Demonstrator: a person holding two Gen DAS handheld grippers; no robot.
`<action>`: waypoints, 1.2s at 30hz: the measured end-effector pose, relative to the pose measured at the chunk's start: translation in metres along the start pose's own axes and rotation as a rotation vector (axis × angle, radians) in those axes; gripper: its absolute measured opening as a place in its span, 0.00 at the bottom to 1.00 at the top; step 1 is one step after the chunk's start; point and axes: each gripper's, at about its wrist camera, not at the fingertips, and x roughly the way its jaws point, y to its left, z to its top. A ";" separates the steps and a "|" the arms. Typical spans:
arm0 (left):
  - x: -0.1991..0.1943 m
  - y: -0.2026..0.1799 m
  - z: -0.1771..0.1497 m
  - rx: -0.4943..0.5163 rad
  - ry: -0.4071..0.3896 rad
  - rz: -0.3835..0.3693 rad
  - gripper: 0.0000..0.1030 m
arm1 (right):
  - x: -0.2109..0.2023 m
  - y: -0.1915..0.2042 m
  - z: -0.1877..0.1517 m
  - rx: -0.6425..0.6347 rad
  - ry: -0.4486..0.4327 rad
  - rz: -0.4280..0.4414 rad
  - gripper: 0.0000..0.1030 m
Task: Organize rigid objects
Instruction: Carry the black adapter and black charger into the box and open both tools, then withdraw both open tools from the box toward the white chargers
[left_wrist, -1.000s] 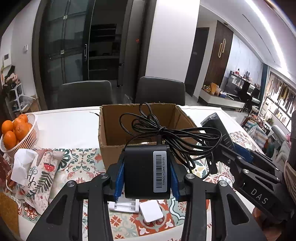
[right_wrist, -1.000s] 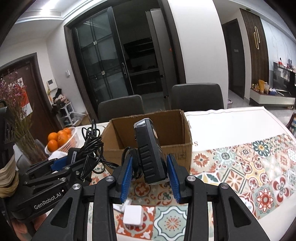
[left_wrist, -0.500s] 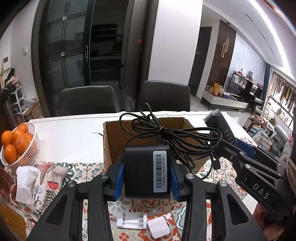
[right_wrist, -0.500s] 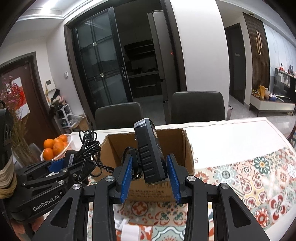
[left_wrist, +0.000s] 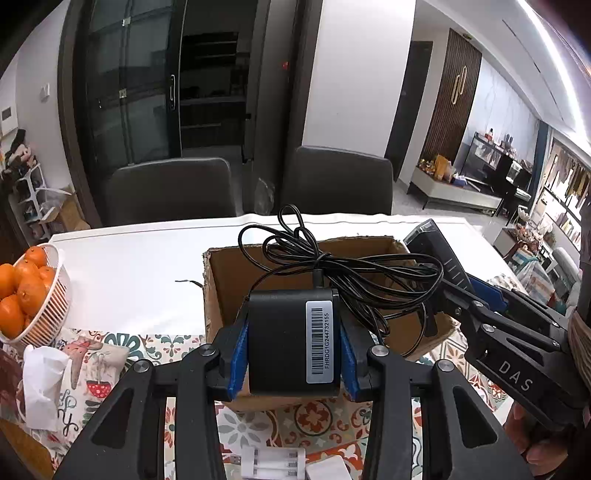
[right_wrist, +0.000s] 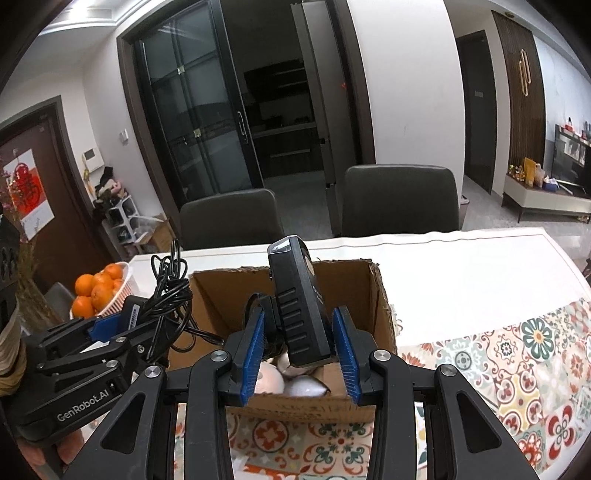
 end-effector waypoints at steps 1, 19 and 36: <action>0.003 0.000 0.000 0.000 0.004 0.002 0.39 | 0.004 -0.001 0.000 -0.001 0.007 -0.001 0.37; 0.055 -0.003 -0.008 0.005 0.106 0.015 0.39 | 0.055 -0.017 -0.012 0.019 0.109 -0.020 0.37; -0.004 -0.006 -0.026 0.025 -0.029 0.088 0.52 | 0.020 -0.009 -0.024 0.008 0.054 -0.012 0.38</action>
